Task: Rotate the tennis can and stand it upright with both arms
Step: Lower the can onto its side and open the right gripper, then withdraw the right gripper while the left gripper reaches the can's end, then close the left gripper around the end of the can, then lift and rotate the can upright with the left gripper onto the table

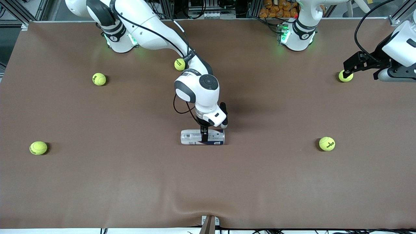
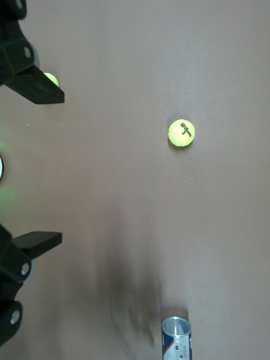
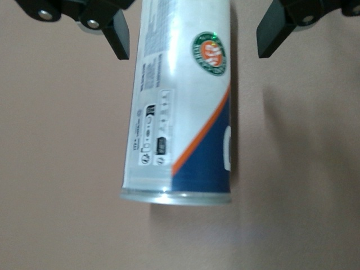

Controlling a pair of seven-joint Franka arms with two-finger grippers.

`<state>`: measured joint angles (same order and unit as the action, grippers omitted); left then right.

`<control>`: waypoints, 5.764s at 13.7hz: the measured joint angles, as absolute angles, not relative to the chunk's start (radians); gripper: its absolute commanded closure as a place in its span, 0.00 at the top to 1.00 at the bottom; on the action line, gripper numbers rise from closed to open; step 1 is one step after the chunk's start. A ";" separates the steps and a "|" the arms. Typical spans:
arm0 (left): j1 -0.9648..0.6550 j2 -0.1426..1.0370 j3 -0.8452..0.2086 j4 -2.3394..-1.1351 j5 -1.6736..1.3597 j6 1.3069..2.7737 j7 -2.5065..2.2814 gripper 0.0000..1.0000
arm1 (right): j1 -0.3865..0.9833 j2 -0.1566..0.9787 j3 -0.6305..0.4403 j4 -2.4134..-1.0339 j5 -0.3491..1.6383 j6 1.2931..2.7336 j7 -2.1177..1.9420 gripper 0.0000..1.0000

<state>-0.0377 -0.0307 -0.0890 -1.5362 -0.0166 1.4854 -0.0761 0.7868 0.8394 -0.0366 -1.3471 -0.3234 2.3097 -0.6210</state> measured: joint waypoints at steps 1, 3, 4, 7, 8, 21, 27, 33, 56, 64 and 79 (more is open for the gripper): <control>-0.038 -0.029 -0.089 -1.537 -0.017 1.485 -0.076 1.00 | 0.787 0.829 -0.035 -1.343 -0.321 2.295 -0.595 1.00; -0.039 -0.017 -0.090 -1.541 -0.017 1.485 -0.076 1.00 | 0.792 0.797 -0.030 -1.341 -0.318 2.227 -0.526 1.00; -0.041 -0.008 -0.091 -1.543 -0.017 1.485 -0.080 1.00 | 0.796 0.780 -0.029 -1.341 -0.312 2.195 -0.497 1.00; -0.048 0.035 -0.111 -1.550 -0.024 1.487 -0.137 1.00 | 0.800 0.730 -0.031 -1.340 -0.248 2.132 -0.436 1.00; -0.051 0.057 -0.127 -1.551 -0.027 1.494 -0.161 1.00 | 0.796 0.718 -0.036 -1.340 -0.237 2.124 -0.405 1.00; -0.062 0.580 -0.241 -1.615 -0.691 1.954 -0.348 1.00 | 0.299 0.460 -0.058 -1.332 0.030 1.800 -0.281 1.00; -0.068 0.766 -0.242 -1.608 -1.131 2.063 -0.029 1.00 | 0.110 0.301 -0.078 -1.353 0.034 1.595 -0.292 1.00; -0.120 0.883 -0.243 -1.587 -1.358 2.092 0.209 0.95 | 0.020 0.050 -0.092 -1.552 0.035 1.540 -0.288 1.00; -0.208 0.898 -0.239 -1.444 -1.570 2.095 0.297 0.00 | -0.043 -0.029 -0.084 -1.515 0.037 1.431 -0.031 1.00; -0.277 0.718 -0.246 -1.302 -1.070 2.094 -0.474 0.00 | -0.035 -0.015 -0.079 -1.489 0.036 1.405 -0.023 1.00; -0.655 0.643 -0.240 -1.299 0.147 2.044 -0.904 0.00 | 0.012 0.013 -0.087 -1.473 0.004 1.405 0.038 1.00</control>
